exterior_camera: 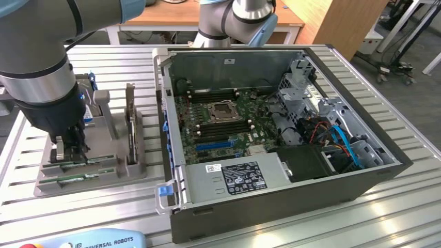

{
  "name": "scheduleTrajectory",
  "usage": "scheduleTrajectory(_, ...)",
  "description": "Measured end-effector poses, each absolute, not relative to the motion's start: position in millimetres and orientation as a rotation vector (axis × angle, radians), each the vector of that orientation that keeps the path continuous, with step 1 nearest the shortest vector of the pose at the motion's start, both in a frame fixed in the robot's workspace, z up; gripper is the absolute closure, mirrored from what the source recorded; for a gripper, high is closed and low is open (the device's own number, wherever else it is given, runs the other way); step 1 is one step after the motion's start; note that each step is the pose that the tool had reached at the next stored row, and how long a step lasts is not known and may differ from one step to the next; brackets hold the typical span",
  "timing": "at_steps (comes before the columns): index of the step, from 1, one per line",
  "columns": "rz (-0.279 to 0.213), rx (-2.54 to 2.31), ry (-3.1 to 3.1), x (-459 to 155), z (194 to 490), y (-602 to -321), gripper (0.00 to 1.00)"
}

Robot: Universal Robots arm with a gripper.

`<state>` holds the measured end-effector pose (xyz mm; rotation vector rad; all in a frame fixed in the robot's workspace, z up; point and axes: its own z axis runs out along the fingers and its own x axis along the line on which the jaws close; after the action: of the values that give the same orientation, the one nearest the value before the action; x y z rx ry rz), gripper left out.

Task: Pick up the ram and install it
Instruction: 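Pick up the ram and move it above insertion slot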

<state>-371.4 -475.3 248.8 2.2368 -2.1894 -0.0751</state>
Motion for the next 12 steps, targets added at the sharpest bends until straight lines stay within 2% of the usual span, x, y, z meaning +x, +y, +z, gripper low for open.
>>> scheduleTrajectory(12,-0.075,2.237,-2.189,-371.3,247.8,-481.6,0.7)
